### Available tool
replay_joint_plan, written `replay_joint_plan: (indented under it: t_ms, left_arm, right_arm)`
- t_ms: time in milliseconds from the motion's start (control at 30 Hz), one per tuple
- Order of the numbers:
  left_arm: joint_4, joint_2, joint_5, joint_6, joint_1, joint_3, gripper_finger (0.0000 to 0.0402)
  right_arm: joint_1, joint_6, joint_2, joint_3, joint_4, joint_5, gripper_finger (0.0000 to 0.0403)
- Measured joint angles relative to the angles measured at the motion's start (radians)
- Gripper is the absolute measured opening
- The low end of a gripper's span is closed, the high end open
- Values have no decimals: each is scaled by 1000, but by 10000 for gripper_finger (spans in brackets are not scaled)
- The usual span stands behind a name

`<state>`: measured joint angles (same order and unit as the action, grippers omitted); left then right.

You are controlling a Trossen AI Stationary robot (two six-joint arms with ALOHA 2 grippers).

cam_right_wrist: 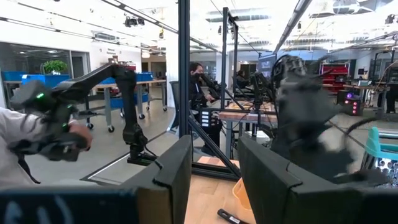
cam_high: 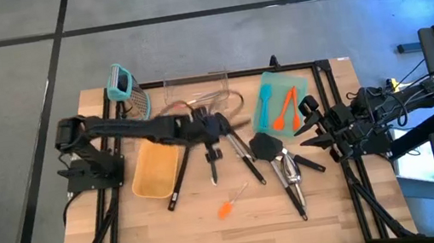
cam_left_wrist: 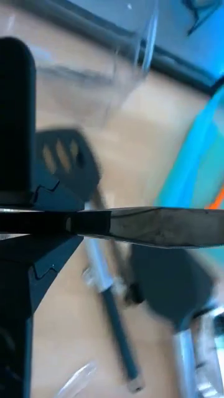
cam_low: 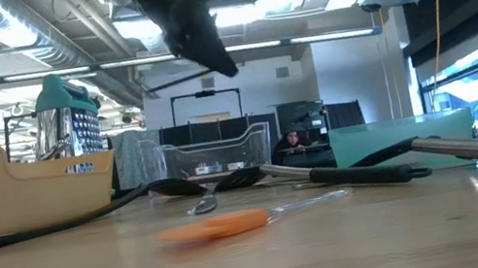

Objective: Pick & Place Kitchen Items
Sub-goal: Put the black table knife into the transparent bin

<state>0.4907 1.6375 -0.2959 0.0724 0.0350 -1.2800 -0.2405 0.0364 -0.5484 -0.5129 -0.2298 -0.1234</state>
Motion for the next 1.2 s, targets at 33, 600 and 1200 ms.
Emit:
replay_joint_plan:
  t_ms: [33, 600, 1200]
  left_arm:
    - [3, -17, 11, -9, 29, 0, 33]
    - [-104, 10, 257, -146, 521, 0, 33]
    - [0, 250, 289, -304, 620, -88, 33]
  right_arm:
    - [0, 0, 0, 0, 0, 0, 135]
    - [0, 0, 0, 0, -13, 0, 135]
    - [0, 0, 0, 0, -14, 0, 135]
